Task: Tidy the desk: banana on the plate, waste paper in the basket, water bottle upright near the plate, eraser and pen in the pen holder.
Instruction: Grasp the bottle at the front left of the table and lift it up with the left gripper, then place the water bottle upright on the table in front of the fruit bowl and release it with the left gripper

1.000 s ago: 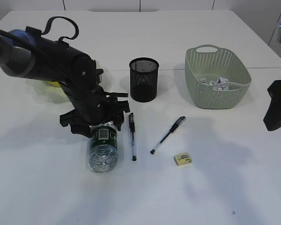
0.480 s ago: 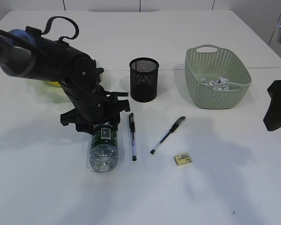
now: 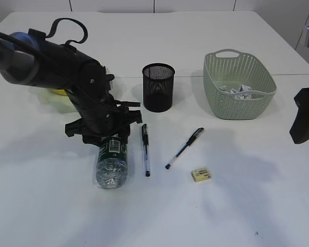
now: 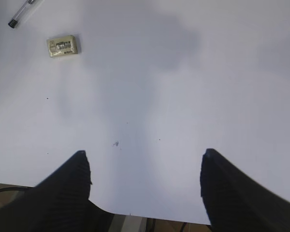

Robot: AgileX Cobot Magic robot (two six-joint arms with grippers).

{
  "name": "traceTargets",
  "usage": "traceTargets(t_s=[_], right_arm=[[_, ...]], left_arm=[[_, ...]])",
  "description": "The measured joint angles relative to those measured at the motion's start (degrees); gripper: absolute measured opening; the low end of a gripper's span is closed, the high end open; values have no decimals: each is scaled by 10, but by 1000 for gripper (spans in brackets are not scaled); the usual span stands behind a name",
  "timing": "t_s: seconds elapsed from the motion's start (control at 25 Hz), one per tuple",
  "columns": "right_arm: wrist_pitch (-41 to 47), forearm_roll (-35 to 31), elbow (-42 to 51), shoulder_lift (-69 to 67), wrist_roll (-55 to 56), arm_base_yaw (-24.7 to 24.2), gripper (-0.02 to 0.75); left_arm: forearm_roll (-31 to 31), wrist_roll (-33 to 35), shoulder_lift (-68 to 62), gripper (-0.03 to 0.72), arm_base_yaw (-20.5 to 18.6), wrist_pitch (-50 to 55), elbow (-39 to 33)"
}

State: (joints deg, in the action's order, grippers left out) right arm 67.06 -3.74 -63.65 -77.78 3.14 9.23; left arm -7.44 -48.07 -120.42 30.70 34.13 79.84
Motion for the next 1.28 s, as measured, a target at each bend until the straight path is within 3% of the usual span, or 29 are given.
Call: traceTargets(t_s=[0.16,0.4,0.64,0.76,0.96,1.28], right_arm=[[0,0,0,0,0,0,527],[0,0,0,0,0,0,527],[0,0,0,0,0,0,527],[0,0,0,0,0,0,527],[0,0,0,0,0,0,527],[0,0,0,0,0,0,527]], left_arm=[[-30,0,5,394,0,10,0],[-133,16,32,392,0,15,0],[-141,50,48,391,-20,24,0],[-99,125,51,391,-42,32,0],[45,302,59,391,-91,46,0],[63,423,103,391,-106,19,0]])
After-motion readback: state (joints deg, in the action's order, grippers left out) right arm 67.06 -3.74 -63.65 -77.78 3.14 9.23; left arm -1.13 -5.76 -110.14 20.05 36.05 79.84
